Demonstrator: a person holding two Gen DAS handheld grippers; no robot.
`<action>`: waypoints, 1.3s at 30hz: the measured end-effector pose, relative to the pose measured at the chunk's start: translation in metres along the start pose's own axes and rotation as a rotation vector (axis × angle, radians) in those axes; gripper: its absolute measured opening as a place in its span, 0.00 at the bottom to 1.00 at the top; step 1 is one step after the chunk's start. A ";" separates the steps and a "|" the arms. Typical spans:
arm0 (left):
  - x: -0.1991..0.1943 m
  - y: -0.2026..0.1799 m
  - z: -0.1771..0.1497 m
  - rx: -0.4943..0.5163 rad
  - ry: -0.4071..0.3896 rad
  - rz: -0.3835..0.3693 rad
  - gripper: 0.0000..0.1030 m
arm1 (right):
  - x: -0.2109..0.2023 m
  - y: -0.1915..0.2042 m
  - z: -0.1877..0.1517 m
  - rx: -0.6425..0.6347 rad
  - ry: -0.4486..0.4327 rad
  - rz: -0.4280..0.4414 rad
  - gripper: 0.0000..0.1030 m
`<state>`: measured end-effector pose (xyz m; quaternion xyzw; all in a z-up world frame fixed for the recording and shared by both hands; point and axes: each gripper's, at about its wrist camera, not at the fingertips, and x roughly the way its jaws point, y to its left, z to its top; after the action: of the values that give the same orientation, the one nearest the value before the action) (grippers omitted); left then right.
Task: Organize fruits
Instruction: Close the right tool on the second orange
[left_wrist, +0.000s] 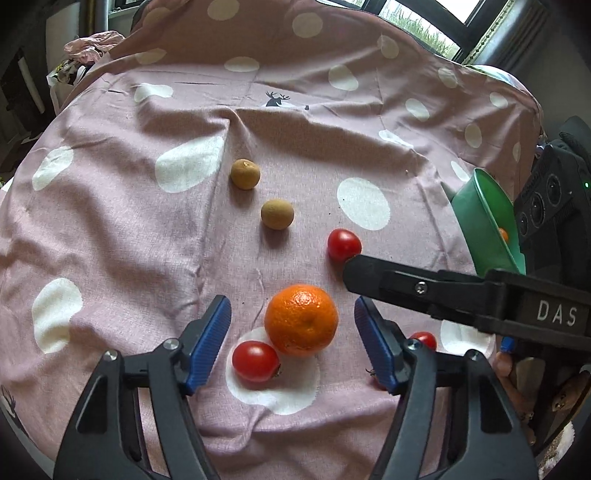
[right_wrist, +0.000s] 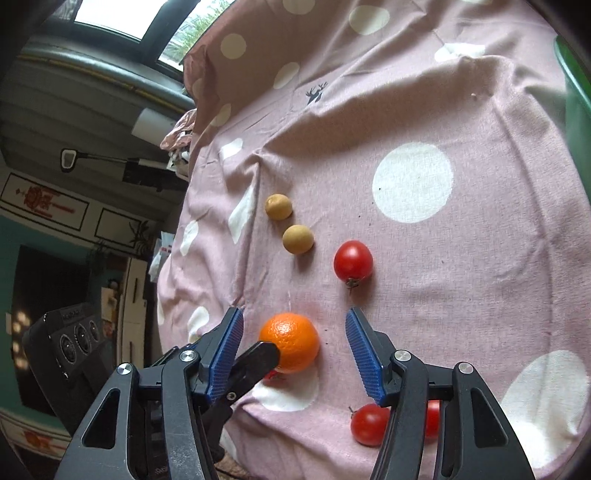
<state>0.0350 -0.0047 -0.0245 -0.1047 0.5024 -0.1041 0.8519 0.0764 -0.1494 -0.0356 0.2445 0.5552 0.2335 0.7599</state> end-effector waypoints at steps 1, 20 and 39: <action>0.001 -0.002 -0.001 0.006 0.002 0.002 0.67 | 0.003 0.001 0.000 -0.003 0.011 0.004 0.51; 0.021 -0.006 -0.005 0.014 0.076 -0.026 0.52 | 0.036 0.001 -0.007 0.001 0.110 0.020 0.46; -0.002 -0.026 -0.006 0.077 -0.045 -0.046 0.46 | 0.007 0.017 -0.013 -0.069 0.025 -0.027 0.46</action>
<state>0.0271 -0.0300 -0.0186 -0.0856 0.4760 -0.1404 0.8639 0.0639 -0.1306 -0.0333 0.2076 0.5595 0.2454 0.7640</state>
